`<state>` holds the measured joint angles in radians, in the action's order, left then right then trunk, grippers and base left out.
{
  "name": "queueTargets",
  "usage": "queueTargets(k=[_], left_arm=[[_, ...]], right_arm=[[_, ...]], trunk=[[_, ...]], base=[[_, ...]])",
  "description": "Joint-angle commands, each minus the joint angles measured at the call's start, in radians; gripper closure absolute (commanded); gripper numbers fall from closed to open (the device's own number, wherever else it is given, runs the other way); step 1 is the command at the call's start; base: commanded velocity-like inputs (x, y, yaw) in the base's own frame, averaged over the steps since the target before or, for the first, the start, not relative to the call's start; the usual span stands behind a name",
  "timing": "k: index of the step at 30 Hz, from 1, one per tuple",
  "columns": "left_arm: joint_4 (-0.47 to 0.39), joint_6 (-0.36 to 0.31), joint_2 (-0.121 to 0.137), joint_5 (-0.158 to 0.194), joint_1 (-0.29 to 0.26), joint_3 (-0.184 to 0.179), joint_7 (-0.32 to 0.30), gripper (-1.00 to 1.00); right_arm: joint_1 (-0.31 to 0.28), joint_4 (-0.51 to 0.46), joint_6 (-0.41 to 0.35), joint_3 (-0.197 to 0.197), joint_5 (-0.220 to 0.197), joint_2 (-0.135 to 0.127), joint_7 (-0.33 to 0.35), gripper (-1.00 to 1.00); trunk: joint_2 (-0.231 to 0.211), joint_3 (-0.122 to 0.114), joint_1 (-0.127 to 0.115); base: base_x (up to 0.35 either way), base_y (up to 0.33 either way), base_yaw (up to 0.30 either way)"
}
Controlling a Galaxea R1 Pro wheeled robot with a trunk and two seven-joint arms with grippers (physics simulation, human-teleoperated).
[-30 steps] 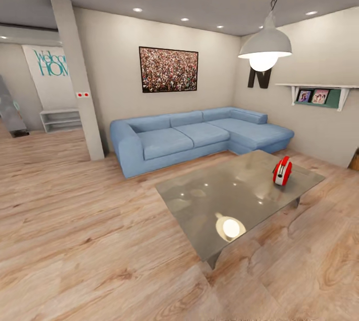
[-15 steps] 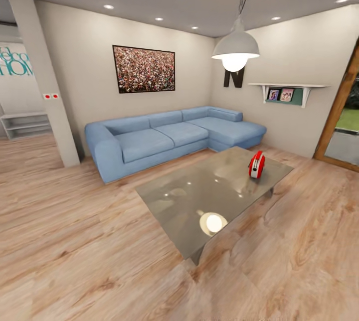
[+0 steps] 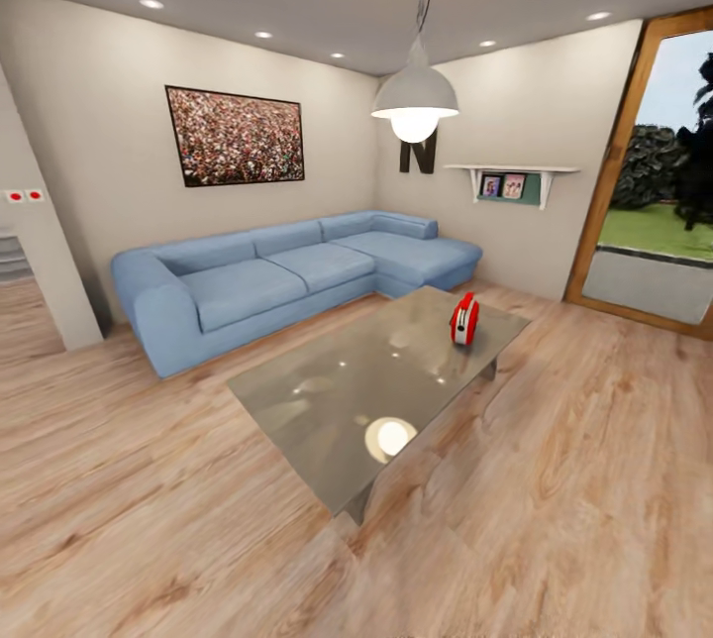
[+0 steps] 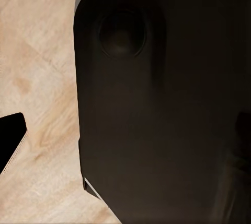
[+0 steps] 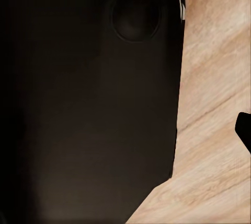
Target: Turn on the radio receiver that's on the table in the living room.
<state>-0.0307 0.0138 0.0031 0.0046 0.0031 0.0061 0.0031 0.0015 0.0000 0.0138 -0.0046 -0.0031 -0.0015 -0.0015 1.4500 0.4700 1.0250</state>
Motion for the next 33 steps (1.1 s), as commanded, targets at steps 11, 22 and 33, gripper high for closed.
queueTargets(k=[11,22,33], left_arm=[[0.000,0.000,0.000,0.000,0.000,0.000,0.000,-1.00],[0.000,0.000,0.000,0.000,0.000,0.000,0.000,-1.00],[0.000,0.000,0.000,0.000,0.000,0.000,0.000,-1.00]], right_arm=[[0.000,0.000,0.000,0.000,0.000,0.000,0.000,-1.00],[0.000,0.000,0.000,0.000,0.000,0.000,0.000,-1.00],[0.000,0.000,0.000,0.000,0.000,0.000,0.000,-1.00]], trunk=[[0.000,0.000,0.000],[0.000,0.000,0.000],[0.000,0.000,0.000]], base=[[0.000,0.000,-0.280],[0.000,0.000,-0.280],[0.000,0.000,-0.280]])
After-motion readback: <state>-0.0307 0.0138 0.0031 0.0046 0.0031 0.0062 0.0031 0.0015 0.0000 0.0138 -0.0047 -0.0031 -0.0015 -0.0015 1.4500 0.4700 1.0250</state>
